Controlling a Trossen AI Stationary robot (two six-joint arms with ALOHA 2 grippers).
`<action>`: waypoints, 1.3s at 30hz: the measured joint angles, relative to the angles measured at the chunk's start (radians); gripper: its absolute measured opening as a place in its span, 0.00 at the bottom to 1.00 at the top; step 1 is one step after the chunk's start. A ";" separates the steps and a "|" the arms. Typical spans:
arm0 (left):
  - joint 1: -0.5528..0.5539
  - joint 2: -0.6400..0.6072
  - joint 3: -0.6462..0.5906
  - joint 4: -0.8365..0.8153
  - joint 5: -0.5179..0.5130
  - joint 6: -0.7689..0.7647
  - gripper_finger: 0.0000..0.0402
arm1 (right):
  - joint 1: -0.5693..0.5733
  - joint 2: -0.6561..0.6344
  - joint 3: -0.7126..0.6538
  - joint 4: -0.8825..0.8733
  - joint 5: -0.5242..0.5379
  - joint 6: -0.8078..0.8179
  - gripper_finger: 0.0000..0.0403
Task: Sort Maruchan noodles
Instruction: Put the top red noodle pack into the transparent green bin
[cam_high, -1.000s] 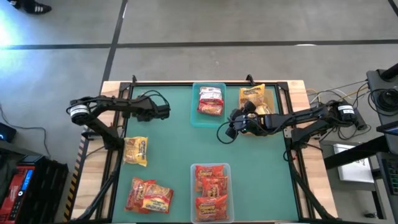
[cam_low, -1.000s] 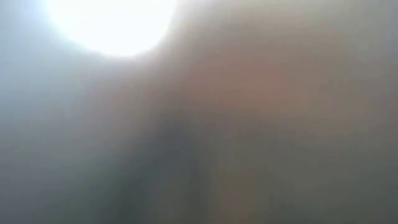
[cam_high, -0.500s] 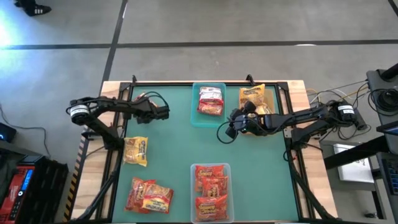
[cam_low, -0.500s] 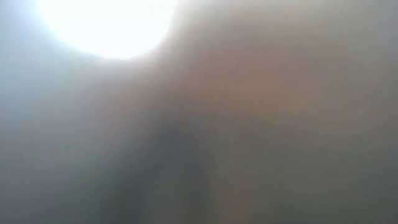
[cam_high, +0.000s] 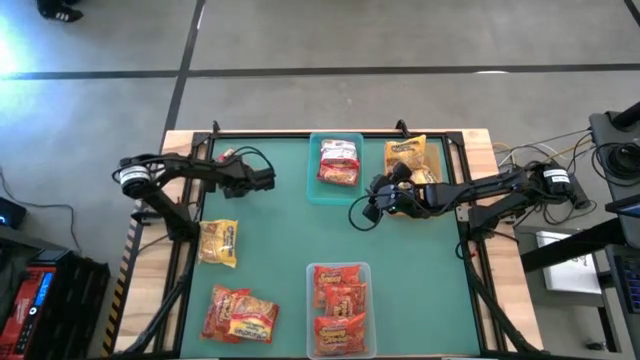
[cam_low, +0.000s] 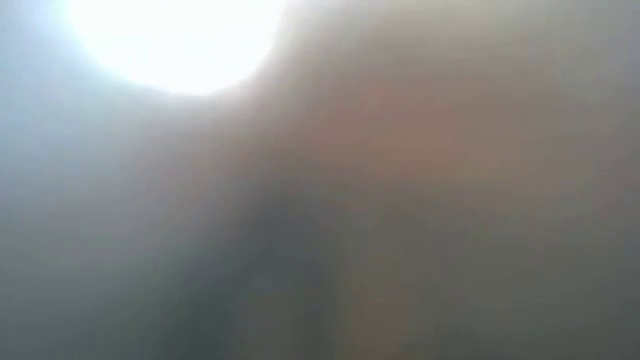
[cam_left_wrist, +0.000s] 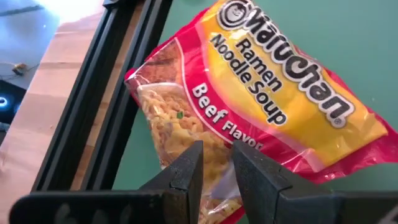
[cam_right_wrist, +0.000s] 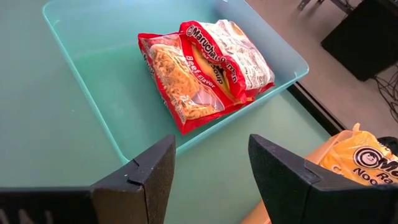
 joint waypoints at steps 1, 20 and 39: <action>0.000 0.005 0.000 0.003 0.007 0.012 0.19 | 0.000 0.000 0.000 0.000 0.000 0.001 0.48; -0.397 -0.004 0.190 0.070 0.358 0.263 0.19 | -0.001 0.000 0.000 0.001 0.000 0.000 0.48; -0.469 -0.004 0.311 -0.352 0.077 -0.038 0.19 | 0.000 0.000 -0.033 0.007 0.000 0.004 0.48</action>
